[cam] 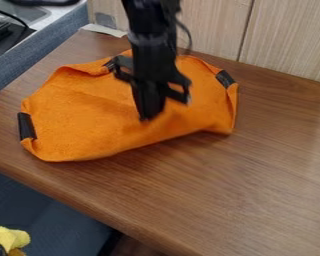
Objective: Fold the cloth from bottom right to top left
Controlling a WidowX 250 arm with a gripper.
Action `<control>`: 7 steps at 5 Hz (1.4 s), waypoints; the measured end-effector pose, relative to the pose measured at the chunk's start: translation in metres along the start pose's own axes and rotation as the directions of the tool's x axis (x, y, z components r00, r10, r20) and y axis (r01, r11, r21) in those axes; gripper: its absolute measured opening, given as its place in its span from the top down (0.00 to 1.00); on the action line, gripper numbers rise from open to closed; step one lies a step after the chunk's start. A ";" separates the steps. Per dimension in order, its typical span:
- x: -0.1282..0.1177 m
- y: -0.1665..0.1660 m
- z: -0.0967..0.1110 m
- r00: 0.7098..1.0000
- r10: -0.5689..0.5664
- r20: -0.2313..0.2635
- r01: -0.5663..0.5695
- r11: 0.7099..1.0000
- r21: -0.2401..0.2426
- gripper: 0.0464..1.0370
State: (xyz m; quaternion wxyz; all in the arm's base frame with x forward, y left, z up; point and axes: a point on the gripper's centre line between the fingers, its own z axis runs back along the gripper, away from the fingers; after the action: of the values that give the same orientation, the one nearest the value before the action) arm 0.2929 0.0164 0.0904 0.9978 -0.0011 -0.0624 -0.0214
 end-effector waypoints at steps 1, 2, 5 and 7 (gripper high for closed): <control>0.019 0.027 0.006 0.997 0.073 0.014 -0.073 0.997 -0.018 0.98; 0.033 0.053 -0.002 0.992 0.124 -0.007 -0.124 0.992 -0.024 0.98; 0.039 0.113 -0.043 0.964 0.249 -0.091 -0.252 0.968 -0.022 0.96; 0.032 0.121 -0.052 0.951 0.280 -0.134 -0.280 0.960 0.015 0.53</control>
State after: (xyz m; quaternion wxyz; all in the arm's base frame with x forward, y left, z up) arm 0.3366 0.1358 0.0429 0.9927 -0.0108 0.0057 0.1202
